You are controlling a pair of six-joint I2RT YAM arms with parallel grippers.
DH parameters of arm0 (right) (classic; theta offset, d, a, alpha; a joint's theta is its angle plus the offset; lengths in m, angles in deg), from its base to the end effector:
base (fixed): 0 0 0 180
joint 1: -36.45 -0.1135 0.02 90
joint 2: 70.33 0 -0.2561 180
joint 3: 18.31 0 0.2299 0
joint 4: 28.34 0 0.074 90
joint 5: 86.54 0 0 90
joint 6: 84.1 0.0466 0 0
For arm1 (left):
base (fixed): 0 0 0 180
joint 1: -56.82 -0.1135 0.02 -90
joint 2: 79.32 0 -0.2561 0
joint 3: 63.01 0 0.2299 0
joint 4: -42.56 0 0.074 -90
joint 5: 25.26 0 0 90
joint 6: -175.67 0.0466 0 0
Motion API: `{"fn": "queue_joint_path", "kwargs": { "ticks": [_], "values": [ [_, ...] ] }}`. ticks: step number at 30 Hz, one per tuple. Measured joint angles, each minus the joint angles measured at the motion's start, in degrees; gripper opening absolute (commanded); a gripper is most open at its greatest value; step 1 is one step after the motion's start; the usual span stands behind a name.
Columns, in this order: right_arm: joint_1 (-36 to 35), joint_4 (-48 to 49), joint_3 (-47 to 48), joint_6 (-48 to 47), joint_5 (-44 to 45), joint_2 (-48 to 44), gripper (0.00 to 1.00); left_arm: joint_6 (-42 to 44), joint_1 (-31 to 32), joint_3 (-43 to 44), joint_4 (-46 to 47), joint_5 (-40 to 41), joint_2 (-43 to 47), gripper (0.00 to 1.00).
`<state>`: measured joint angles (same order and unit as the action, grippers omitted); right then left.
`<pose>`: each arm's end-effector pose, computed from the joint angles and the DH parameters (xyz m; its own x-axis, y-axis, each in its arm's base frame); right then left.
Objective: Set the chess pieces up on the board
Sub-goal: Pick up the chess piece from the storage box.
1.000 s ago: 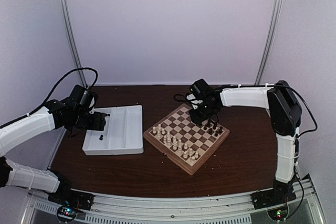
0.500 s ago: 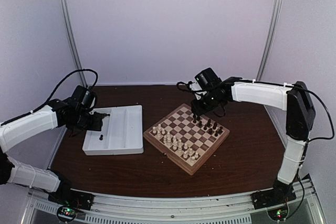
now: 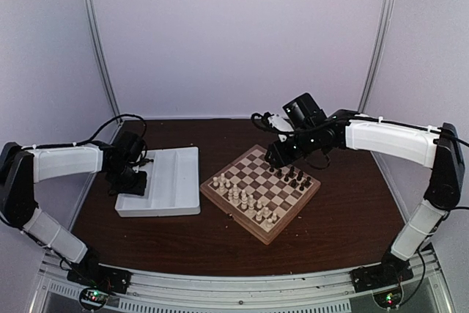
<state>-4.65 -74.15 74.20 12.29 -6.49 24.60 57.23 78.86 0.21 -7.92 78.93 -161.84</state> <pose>0.2596 0.2372 0.2695 -0.6403 -0.4131 -0.6477 -0.6671 0.7170 0.2022 0.2312 -0.0813 0.1796 -0.9007 -0.1335 -0.4135 -0.1634 0.9858 0.0377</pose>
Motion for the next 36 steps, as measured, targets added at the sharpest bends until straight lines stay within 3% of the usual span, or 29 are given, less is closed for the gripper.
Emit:
{"fn": "queue_joint_path", "kwargs": {
  "ticks": [13,27,32,36],
  "values": [
    [0.0,2.2,-3.5,0.2,-1.9,-1.1,0.37,1.1,-3.4,1.6,1.7,-2.8,-9.7,0.34],
    [0.0,2.2,-3.5,0.9,-2.7,-1.1,0.36,1.6,-4.3,5.6,3.2,-5.3,-13.7,0.35],
    [0.0,2.2,-3.5,1.1,-2.9,-1.1,0.36,1.6,-4.4,6.2,3.3,-6.1,-14.3,0.18],
    [0.0,2.2,-3.5,1.1,-3.0,-1.1,0.36,1.8,-4.4,6.6,3.8,-6.3,-14.6,0.15]
  ]
}}
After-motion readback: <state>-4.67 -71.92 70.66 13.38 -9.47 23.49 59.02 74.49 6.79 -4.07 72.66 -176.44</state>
